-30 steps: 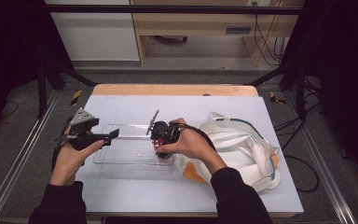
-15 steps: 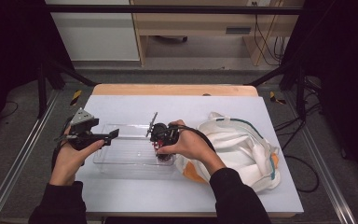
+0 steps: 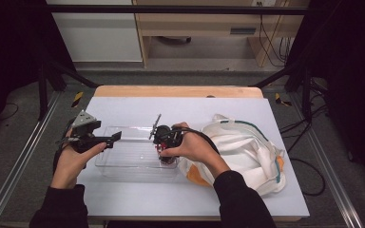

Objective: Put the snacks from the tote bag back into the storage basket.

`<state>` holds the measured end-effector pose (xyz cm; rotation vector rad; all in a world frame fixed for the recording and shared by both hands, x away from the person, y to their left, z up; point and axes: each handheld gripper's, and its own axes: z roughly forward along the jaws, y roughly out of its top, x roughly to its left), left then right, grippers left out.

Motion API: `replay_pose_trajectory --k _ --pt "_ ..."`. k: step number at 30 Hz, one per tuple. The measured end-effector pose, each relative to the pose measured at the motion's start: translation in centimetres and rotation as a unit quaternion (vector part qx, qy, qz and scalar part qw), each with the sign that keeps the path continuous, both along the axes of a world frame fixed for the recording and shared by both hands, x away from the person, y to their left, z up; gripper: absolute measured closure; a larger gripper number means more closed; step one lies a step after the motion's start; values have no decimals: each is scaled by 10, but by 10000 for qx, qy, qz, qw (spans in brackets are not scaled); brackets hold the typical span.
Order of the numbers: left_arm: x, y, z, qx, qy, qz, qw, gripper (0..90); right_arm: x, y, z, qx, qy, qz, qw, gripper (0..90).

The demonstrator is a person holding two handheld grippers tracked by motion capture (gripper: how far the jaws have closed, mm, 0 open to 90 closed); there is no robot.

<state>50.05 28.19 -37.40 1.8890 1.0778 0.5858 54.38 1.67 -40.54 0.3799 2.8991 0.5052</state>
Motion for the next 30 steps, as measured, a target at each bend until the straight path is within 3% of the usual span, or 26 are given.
replay_pose_trajectory --k 9,17,30 --pt "0 1 1 -19 -14 10 10000 77 -2 -7 14 302 -156 -136 9993 139" --pt "0 4 1 -24 -12 42 10000 77 -10 -18 33 754 -370 -320 9960 112" --pt "0 4 1 -12 -15 54 10000 77 -19 -32 44 1010 -447 -552 9923 105"
